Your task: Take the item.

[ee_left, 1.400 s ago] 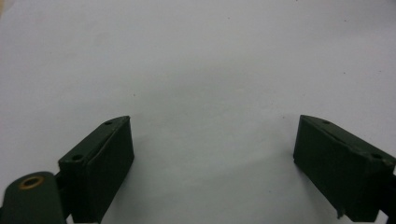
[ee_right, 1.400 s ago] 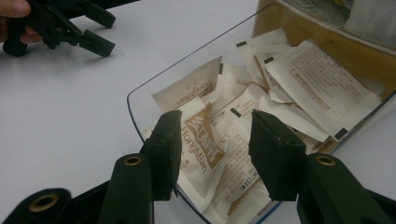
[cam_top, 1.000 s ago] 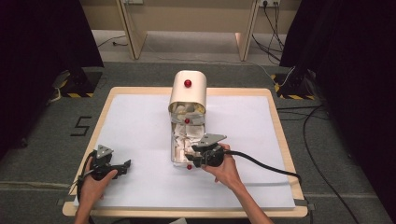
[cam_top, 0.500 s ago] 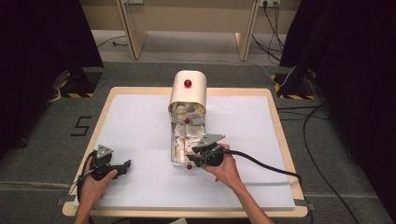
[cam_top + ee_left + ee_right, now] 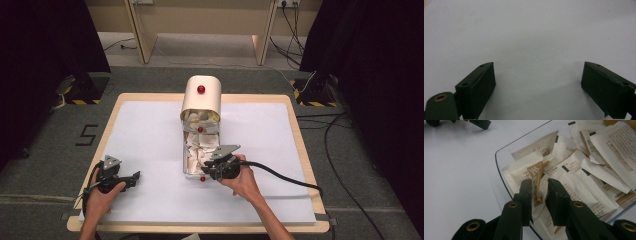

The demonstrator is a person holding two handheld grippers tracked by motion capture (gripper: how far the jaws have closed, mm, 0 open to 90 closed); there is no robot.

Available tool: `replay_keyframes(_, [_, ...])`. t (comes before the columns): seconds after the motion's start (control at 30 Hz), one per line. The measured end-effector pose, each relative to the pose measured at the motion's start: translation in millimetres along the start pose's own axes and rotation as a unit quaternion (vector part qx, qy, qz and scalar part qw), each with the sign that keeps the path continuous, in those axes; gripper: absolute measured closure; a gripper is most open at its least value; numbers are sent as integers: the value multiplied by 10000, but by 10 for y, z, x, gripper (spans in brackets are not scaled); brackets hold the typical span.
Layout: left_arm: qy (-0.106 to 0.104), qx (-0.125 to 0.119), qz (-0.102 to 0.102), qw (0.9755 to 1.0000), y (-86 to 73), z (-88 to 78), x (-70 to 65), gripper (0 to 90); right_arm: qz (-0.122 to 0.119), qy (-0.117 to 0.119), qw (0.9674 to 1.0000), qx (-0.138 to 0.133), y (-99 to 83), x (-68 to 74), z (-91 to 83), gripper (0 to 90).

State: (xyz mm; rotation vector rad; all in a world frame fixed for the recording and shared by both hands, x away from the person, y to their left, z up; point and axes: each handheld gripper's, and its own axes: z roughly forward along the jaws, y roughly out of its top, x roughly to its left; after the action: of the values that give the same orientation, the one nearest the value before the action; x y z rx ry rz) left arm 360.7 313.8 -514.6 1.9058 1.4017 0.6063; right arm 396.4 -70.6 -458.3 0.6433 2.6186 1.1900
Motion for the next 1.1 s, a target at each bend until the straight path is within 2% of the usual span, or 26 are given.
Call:
replay_keyframes(0.3, [1,0,0,10000,0,0,0,113,-143,-14,9999,-78,4,25,-18,854])
replay_keyframes(0.73, [4,4,6,10000,1,-1,1,113,-75,-208,9988,-438,71,-14,-194,861])
replay_keyframes(1.1, [2,3,-1,10000,0,-1,0,113,-30,-388,9963,-762,130,-66,-402,860])
